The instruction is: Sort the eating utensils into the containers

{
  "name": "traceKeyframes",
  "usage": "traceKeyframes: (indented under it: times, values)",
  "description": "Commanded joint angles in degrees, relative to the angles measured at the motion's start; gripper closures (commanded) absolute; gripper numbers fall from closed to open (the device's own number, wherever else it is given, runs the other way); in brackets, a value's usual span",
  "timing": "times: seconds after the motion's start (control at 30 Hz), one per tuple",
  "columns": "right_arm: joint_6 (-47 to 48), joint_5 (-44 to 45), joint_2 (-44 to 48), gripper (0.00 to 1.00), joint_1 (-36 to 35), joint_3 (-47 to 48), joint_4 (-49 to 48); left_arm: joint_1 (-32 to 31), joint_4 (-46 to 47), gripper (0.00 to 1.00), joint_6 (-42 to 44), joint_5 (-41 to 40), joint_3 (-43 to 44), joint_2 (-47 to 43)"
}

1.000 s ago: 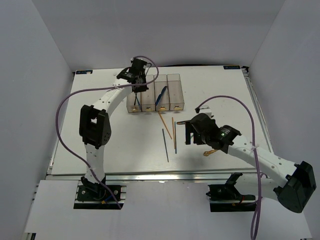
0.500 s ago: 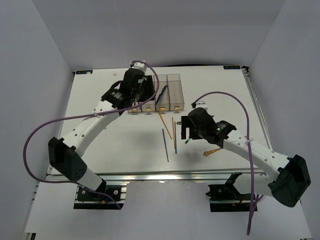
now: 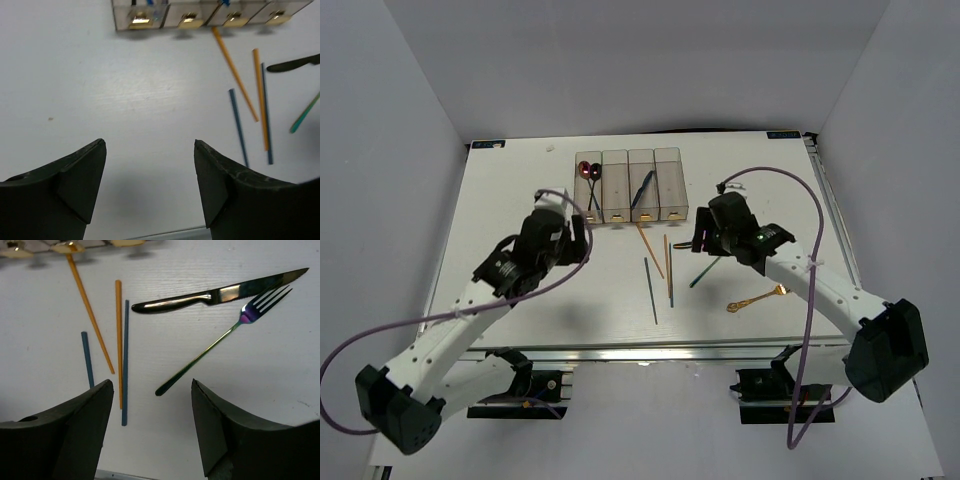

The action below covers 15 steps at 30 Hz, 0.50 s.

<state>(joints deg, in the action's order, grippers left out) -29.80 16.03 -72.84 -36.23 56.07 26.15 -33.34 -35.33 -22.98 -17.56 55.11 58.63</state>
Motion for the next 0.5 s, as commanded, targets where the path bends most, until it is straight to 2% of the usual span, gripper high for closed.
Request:
traceKeyframes:
  times: [0.0,0.03,0.07,0.13,0.2,0.33,0.47]
  values:
    - [-1.83,0.05,-2.39,0.32,4.31,1.93,-3.9,0.03,1.56,0.2,0.66,-2.92,-7.54,-7.02]
    - [-2.71,0.05,-5.35,0.31,6.85,2.28,-4.09,0.03,3.67,0.18,-1.52,-3.44,-10.17,-9.04]
    - [-3.85,1.62,-7.12,0.31,7.83,2.98,-3.83,-0.05,4.65,0.1,-1.89,-3.36,-12.46,-11.5]
    - [-8.5,5.3,-12.99,0.29,8.89,6.32,-1.99,-0.06,3.16,0.1,-1.1,-4.23,-10.65,-11.87]
    - [-14.19,9.01,-17.05,0.26,8.89,11.22,1.68,0.03,4.31,0.05,-1.62,-7.38,-12.22,-12.49]
    - [-24.23,10.07,-28.99,0.25,8.46,20.46,10.64,0.03,3.07,0.05,-1.54,-6.62,-11.43,-9.33]
    - [-34.16,12.71,-34.91,0.3,6.79,25.66,18.05,0.03,3.08,0.04,-1.36,-6.08,-11.43,-8.62]
